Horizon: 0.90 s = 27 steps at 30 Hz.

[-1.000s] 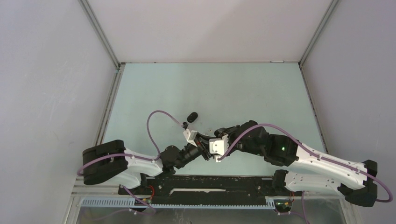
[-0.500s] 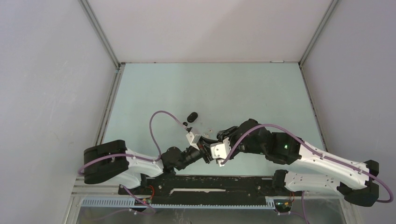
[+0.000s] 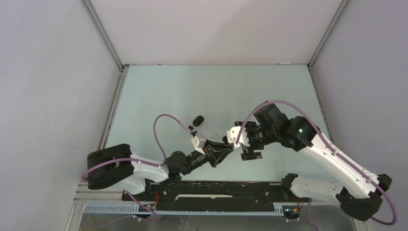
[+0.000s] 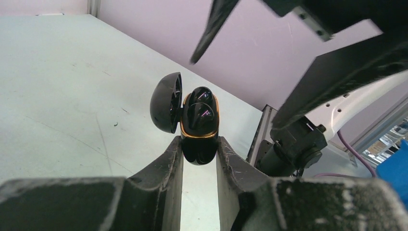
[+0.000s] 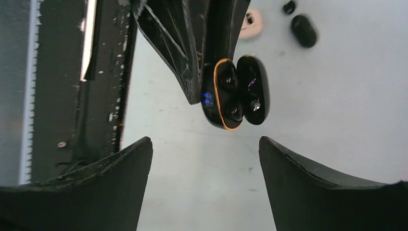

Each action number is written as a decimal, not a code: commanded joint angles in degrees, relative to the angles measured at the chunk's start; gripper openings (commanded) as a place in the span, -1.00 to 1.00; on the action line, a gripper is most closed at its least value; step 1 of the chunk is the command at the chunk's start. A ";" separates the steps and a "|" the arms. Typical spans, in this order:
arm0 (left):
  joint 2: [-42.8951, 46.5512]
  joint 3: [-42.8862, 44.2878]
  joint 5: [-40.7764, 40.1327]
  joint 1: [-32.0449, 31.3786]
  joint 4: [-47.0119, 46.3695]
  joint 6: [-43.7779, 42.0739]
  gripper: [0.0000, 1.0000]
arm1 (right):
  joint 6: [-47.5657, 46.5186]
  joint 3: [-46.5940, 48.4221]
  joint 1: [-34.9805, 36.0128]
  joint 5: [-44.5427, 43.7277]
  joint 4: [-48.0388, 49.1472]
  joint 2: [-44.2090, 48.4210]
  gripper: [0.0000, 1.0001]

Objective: Insert the wireless bluetooth earbuds into the charging case
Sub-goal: Place the earbud in the charging case, then close the charging case.

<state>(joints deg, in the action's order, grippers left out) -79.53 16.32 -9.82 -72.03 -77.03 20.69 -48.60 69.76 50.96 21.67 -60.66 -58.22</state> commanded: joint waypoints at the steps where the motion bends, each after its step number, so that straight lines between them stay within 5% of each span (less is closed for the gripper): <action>1: -0.20 0.43 2.91 -0.36 -2.10 -2.74 -1.00 | 1.52 1.79 -7.04 11.68 -7.60 -4.76 0.67; 12: 0.26 4.24 7.93 -1.80 6.66 -4.16 -1.00 | 2.54 1.80 -10.57 19.70 -5.75 -9.10 0.66; 19: -1.62 6.44 5.56 -1.68 7.52 -1.79 -1.00 | -7.51 1.79 -7.06 20.90 -16.42 -4.26 0.59; 27: -5.29 11.00 5.44 -1.67 12.09 0.96 -1.00 | -1.16 2.76 -22.59 16.91 -9.80 5.08 0.60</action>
<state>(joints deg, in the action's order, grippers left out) -83.40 23.49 -3.44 -73.87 -65.87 20.01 -52.42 70.15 37.12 38.74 -73.78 -56.58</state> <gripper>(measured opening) 0.287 0.793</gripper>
